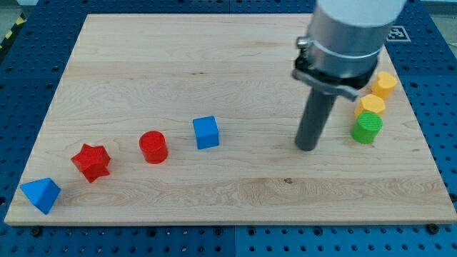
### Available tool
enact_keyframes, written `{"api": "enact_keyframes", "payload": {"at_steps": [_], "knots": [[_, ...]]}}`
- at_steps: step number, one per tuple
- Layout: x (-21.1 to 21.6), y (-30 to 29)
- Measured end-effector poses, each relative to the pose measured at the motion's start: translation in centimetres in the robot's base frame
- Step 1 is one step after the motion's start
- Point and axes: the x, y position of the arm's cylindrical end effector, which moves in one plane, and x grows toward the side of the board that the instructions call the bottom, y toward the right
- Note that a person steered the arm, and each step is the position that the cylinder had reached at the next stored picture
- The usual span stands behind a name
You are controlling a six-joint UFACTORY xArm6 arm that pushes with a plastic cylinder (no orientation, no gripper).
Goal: Nudge the cube
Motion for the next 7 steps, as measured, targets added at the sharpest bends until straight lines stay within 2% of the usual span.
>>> {"api": "enact_keyframes", "payload": {"at_steps": [1, 5, 7], "knots": [[1.2, -6.4], [0.0, -11.6], [-1.0, -11.7]]}}
